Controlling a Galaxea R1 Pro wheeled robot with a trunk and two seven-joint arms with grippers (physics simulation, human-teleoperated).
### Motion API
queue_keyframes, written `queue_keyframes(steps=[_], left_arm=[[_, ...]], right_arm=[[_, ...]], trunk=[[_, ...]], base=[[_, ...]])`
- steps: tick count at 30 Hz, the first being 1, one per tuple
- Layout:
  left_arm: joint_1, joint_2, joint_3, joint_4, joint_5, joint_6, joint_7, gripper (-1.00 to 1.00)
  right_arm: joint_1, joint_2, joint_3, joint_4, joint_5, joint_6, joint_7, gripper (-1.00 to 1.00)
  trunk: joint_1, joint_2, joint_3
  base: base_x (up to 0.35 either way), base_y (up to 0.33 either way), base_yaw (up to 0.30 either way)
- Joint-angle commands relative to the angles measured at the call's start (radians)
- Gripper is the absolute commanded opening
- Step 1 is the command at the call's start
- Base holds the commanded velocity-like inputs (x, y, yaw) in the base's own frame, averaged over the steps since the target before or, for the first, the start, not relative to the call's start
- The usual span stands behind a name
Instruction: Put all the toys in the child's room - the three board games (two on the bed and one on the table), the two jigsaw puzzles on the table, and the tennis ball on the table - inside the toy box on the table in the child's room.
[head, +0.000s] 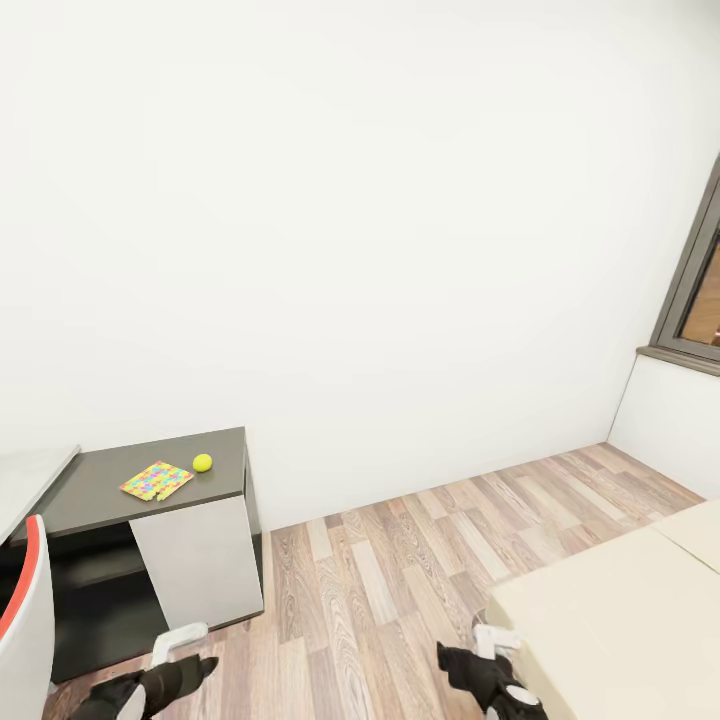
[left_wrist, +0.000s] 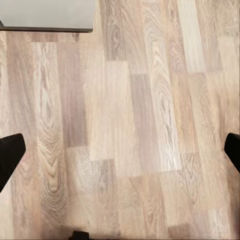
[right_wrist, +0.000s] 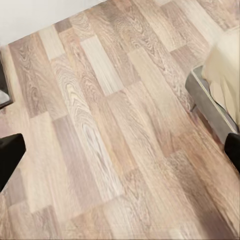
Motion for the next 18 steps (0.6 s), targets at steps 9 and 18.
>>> queue_keyframes(steps=[9,18], left_arm=[[-0.001,0.039,0.026,-0.201,0.008,0.233,-0.161,1.00],[-0.001,0.083,0.062,-0.378,0.007,0.430,-0.349,1.00]], right_arm=[[0.002,0.005,-0.003,-0.271,-0.092,0.146,-0.006,1.00],[0.002,0.009,-0.004,-0.353,-0.125,0.187,-0.008,1.00]], trunk=[[0.000,-0.001,-0.001],[0.000,-0.001,-0.001]], base=[[0.000,0.000,0.000],[0.000,0.000,0.000]])
